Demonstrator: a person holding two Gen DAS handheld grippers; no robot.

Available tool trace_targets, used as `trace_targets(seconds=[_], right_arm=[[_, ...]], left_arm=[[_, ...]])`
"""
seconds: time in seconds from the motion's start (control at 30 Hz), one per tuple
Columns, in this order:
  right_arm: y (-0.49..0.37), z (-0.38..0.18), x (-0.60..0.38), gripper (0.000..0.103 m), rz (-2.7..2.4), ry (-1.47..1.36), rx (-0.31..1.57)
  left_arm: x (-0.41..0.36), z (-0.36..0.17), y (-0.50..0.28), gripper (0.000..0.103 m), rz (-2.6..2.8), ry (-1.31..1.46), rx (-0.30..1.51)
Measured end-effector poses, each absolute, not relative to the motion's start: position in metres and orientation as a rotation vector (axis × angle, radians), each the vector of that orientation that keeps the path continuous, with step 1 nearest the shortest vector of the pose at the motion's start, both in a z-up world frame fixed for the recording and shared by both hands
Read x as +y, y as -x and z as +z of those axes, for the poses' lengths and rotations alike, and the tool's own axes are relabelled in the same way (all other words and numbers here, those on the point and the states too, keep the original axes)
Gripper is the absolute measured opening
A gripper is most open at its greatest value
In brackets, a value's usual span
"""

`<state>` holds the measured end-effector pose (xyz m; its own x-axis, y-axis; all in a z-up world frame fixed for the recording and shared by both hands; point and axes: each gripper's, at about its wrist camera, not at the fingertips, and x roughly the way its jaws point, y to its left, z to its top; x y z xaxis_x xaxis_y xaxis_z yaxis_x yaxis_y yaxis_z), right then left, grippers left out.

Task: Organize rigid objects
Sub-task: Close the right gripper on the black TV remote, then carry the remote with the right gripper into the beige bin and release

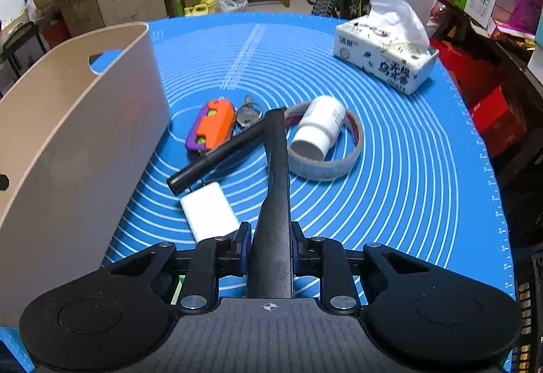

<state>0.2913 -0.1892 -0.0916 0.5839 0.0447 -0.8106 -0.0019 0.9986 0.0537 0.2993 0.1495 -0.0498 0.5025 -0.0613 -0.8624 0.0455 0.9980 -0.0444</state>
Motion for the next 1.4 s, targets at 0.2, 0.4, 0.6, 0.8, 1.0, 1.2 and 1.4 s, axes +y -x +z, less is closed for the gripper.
trace_targets(seconds=[0.2, 0.4, 0.6, 0.8, 1.0, 1.2, 1.4], right_arm=[[-0.287, -0.072, -0.193, 0.032, 0.021, -0.075, 0.890], [-0.282, -0.045, -0.187, 0.032, 0.028, -0.086, 0.805], [-0.279, -0.019, -0.179, 0.032, 0.050, -0.104, 0.725], [-0.279, 0.008, -0.161, 0.032, 0.099, -0.114, 0.654], [-0.288, 0.025, -0.138, 0.032, 0.150, -0.110, 0.613], [-0.298, 0.030, -0.111, 0.032, 0.203, -0.091, 0.610], [-0.307, 0.021, -0.074, 0.032, 0.272, -0.058, 0.659]], left_arm=[[0.149, -0.050, -0.299, 0.021, -0.064, 0.017, 1.043], [0.149, -0.050, -0.299, 0.021, -0.065, 0.019, 1.043], [0.150, -0.051, -0.298, 0.021, -0.070, 0.025, 1.041], [0.151, -0.050, -0.299, 0.018, -0.071, 0.027, 1.045], [0.156, -0.050, -0.299, 0.006, -0.054, 0.039, 1.049], [0.157, -0.050, -0.299, 0.006, -0.062, 0.039, 1.049], [0.159, -0.050, -0.300, 0.005, -0.075, 0.046, 1.051]])
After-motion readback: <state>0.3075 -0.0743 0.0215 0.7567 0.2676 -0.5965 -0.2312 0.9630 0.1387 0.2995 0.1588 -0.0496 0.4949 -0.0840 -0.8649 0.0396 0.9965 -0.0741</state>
